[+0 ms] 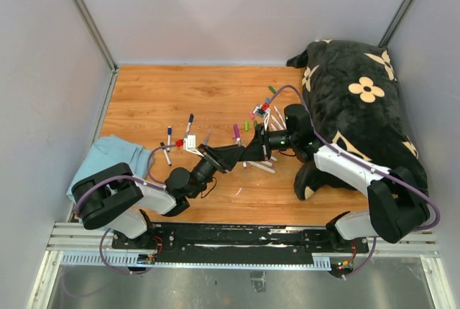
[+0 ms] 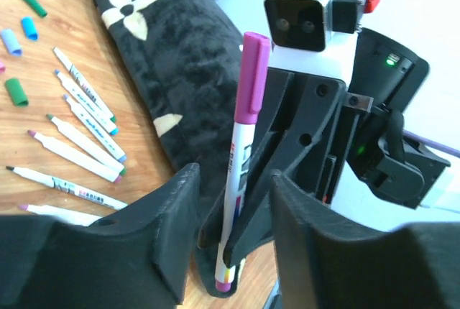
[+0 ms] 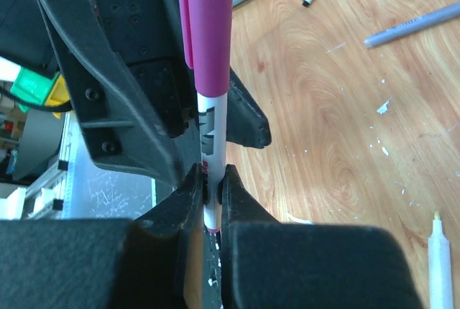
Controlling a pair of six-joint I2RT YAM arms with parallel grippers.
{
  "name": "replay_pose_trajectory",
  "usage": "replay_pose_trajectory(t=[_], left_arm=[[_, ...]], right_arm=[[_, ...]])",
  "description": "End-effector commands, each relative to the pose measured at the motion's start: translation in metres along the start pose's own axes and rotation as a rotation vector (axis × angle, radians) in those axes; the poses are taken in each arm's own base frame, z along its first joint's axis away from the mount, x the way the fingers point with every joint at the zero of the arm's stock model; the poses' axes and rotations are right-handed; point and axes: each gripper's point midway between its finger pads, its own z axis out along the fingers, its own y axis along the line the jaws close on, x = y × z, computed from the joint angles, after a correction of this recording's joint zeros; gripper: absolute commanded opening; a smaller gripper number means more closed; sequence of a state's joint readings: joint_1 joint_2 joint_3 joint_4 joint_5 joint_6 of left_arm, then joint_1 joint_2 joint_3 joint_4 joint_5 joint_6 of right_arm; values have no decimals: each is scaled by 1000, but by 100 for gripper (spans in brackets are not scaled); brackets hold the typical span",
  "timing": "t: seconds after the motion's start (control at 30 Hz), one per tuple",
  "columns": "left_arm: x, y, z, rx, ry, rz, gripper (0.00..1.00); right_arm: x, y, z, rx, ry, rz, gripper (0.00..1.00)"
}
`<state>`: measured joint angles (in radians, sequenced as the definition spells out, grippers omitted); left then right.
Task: Open the pen caps
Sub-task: Open the pen cap from the pen.
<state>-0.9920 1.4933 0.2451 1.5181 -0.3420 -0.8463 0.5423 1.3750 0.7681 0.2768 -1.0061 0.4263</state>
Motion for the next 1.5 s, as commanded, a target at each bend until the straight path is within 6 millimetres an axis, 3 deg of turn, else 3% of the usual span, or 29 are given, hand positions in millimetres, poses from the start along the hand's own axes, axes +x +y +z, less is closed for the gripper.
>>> replay_pose_trajectory(t=[0.0, 0.23, 0.4, 0.63, 0.9, 1.17, 1.47], left_arm=[[-18, -24, -10, 81, -35, 31, 54], [-31, -27, -21, 49, 40, 153, 80], [-34, -23, -15, 51, 181, 181, 84], [-33, -42, -20, 219, 281, 137, 87], [-41, -50, -6, 286, 308, 122, 86], [-44, -41, 14, 214, 266, 60, 61], [-38, -23, 28, 68, 250, 89, 54]], right_arm=[[-12, 6, -11, -67, 33, -148, 1], [-9, 3, -26, -68, 77, -242, 1], [-6, 0, -31, -47, 104, -299, 1], [-1, -3, -31, -60, 134, -293, 1], [2, 5, -30, -126, 136, -280, 1], [5, -3, -29, -89, 147, -272, 1], [8, -10, -25, -52, 173, -278, 1]])
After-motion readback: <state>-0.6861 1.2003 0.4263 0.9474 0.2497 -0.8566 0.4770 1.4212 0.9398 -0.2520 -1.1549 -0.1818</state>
